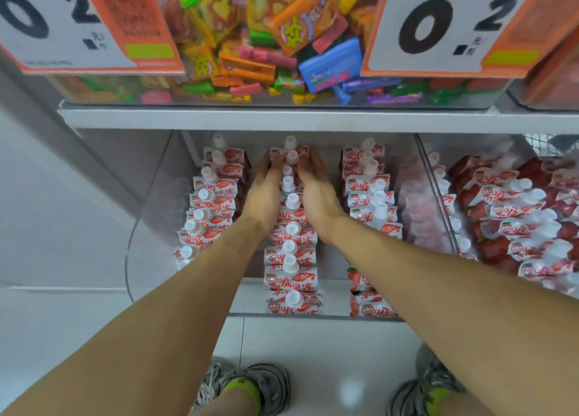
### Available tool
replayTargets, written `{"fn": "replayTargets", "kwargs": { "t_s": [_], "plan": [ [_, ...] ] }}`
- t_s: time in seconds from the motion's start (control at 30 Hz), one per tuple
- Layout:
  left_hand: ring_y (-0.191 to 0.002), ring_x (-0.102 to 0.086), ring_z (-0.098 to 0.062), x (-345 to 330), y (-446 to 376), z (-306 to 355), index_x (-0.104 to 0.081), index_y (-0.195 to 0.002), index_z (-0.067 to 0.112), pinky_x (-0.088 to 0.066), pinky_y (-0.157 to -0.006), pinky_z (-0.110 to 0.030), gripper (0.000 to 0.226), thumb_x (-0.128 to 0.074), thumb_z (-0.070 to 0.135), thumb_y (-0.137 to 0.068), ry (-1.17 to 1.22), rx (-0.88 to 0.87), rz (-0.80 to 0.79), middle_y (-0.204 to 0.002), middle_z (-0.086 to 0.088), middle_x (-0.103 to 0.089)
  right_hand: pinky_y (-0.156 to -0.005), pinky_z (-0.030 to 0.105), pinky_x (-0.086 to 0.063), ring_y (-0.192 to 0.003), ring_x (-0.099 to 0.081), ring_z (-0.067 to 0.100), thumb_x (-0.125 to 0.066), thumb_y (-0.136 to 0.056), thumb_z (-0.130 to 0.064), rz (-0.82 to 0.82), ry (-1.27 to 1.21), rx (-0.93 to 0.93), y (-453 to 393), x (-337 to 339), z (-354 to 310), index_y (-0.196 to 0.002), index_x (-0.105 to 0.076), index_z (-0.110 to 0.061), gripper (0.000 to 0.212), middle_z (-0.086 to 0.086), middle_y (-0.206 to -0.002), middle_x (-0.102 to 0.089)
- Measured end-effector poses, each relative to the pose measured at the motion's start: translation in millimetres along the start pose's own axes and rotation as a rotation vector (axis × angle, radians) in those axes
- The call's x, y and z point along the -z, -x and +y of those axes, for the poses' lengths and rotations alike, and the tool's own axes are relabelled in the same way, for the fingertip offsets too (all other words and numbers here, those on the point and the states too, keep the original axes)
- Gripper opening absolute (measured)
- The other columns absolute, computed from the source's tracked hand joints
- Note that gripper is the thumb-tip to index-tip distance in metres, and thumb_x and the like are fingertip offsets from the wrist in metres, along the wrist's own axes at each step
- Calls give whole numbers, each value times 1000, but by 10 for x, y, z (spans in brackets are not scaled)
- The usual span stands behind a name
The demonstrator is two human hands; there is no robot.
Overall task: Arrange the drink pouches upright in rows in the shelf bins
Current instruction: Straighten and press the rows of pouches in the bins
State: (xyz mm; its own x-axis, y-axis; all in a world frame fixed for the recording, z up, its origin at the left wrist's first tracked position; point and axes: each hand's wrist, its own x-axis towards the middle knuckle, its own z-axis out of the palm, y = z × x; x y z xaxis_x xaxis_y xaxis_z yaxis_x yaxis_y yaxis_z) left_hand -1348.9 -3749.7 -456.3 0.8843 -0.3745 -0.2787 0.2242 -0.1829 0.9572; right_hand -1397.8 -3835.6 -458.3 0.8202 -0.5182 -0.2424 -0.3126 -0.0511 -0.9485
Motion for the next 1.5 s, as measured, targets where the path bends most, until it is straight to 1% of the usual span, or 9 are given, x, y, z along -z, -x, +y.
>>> {"fn": "replayTargets", "kwargs": {
  "t_s": [0.2, 0.37, 0.5, 0.77, 0.93, 1.1, 1.23, 1.37, 1.5],
  "plan": [
    [-105, -66, -15, 5, -27, -17, -56, -128, 27, -48, -100, -38, 55, -50, 55, -81, 44, -24, -101, -116, -1, -69, -68, 4, -44, -97, -61, 5, -45, -103, -37, -26, -101, -25, 32, 27, 29, -153, -21, -40, 56, -4, -131, -60],
    [-107, -65, -15, 5, 20, 10, -54, -128, 34, -47, -101, -41, 64, -48, 69, -76, -8, -13, -95, -118, 2, -67, -80, 15, -46, -110, -56, 13, -43, -103, -40, -39, -108, -36, 81, 27, -19, -154, -16, -42, 58, 2, -144, -53],
    [-107, -58, -4, 22, 145, 100, -48, -136, 32, -42, -88, -20, 47, -41, 56, -96, -14, -33, -84, -118, 10, -59, -92, 23, -38, -117, -51, 9, -40, -102, -48, -5, -69, -26, 169, 26, -79, -154, -18, -42, 56, -8, -138, -53],
    [-135, -39, -20, 76, 258, 202, -28, -149, 27, -24, -95, -24, 64, -32, 61, -95, -211, 31, -161, -147, -1, -42, -108, 28, -24, -146, -28, 17, -31, -101, -56, -40, -50, -84, 316, 62, -209, -157, -5, -36, 65, -5, -162, -23],
    [-116, -42, -5, 148, 509, 118, -27, -147, 26, -30, -97, -23, 58, -34, 55, -98, -171, 154, -232, -141, 8, -43, -106, 23, -21, -146, -29, 15, -24, -105, -50, -46, -27, -116, 627, -18, -63, -156, -5, -39, 56, -9, -162, -23],
    [-144, -23, -25, 96, 693, 299, -9, -153, 19, -17, -118, -43, 70, -9, 59, -96, -166, 193, -293, -158, -3, -20, -122, 41, -19, -149, -23, 18, -23, -101, -60, -100, -25, -208, 716, 50, -127, -155, 4, -41, 64, -8, -164, -17],
    [-134, -39, -15, 279, 825, 155, -7, -151, 38, -29, -113, -40, 81, -38, 75, -85, -301, 198, -383, -146, 10, -41, -119, 39, -18, -150, -19, 16, -27, -103, -54, -257, -51, -258, 987, 184, -105, -154, 13, -41, 67, -9, -162, -20],
    [-135, -39, -19, 235, 866, 162, -5, -152, 35, -31, -108, -35, 61, -34, 50, -100, -273, 223, -346, -150, 1, -39, -119, 42, -16, -151, -17, 17, -26, -107, -42, -290, -113, -290, 1032, 136, -157, -150, 19, -45, 62, -7, -164, -18],
    [-137, -37, -25, 333, 977, 296, -9, -153, 29, -33, -107, -39, 76, -37, 64, -92, -320, 311, -382, -154, 0, -33, -120, 48, -17, -150, -20, 20, -35, -105, -44, -357, -111, -359, 1087, 272, -266, -153, 14, -41, 68, -5, -163, -19]
  ]
}}
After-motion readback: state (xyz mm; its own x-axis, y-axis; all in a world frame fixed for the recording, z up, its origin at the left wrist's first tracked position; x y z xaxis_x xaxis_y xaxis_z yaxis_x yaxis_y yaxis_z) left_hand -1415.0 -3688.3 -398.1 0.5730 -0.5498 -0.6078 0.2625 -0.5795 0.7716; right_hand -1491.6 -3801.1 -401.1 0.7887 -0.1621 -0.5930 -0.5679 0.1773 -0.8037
